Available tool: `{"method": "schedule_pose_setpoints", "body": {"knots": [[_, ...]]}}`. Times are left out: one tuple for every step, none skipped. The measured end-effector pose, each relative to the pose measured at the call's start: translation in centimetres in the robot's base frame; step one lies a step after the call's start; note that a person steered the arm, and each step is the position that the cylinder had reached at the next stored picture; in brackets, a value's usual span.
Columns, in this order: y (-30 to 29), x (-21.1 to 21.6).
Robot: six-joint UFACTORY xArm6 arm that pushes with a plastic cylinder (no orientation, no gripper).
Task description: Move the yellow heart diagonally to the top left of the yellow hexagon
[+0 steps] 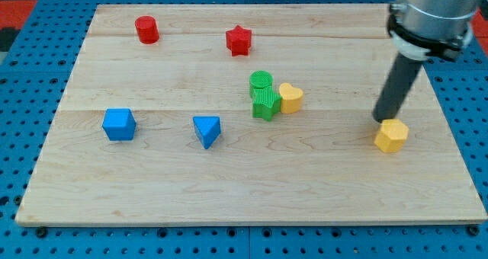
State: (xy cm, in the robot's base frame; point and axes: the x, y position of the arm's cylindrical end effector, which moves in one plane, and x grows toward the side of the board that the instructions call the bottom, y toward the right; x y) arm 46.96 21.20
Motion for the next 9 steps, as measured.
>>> {"method": "schedule_pose_setpoints", "body": {"knots": [[0.1,4.6],[-0.5,5.6],[-0.8,1.3],[-3.7,-3.7],[-8.0,-6.6],[-13.6,-8.2],[-17.0,-7.8],[-15.7,-4.6],[-13.1,-2.8]]}}
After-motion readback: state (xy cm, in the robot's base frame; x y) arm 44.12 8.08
